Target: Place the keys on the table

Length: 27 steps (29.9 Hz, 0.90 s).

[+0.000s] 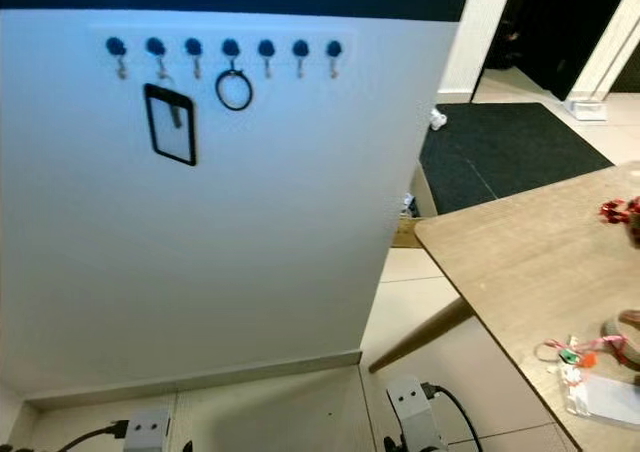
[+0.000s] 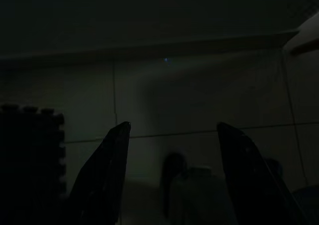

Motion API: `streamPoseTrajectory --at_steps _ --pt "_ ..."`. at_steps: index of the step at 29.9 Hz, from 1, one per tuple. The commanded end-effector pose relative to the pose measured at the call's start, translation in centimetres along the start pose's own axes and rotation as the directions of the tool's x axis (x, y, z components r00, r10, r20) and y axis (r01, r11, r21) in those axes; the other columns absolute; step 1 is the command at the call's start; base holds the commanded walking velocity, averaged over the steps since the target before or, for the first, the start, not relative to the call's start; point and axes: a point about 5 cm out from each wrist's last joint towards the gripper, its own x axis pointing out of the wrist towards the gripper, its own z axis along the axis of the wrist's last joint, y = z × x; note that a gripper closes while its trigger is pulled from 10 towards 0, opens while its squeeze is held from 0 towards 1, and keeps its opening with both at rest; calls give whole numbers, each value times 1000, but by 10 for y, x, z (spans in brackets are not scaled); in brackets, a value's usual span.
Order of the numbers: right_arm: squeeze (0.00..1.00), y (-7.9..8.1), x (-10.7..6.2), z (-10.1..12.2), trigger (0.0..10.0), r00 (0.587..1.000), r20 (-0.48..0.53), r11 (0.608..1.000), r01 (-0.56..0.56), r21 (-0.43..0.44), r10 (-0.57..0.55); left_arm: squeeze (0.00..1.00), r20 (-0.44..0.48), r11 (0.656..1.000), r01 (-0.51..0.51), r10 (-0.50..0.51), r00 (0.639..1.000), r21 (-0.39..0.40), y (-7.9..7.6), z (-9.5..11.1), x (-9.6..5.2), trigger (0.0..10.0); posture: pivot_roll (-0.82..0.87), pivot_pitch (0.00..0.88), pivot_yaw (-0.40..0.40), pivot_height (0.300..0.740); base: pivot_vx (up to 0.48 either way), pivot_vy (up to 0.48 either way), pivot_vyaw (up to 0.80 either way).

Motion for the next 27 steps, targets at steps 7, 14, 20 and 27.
streamPoseTrajectory --at_steps 7,14,20,27 --pt "0 7 0 -4 10000 999 -8 999 -40 -16 40 0 -32 1000 -19 20 999 14 4 -8 -4 10000 95 66 -79 740 0 0 114" --pt "0 7 0 -4 10000 999 -9 999 -43 -24 43 0 -31 999 -26 26 999 20 4 -8 -4 10000 96 68 -79 740 0 0 800" --pt "0 7 0 -4 10000 999 -9 999 -44 -26 44 0 -34 1000 -26 26 999 15 5 -9 -4 10000 97 68 -79 740 0 0 800" --pt "0 8 0 -4 10000 999 -8 999 -45 -27 45 0 -37 1000 -25 25 999 14 4 -9 -5 10000 97 69 -79 740 0 0 800"
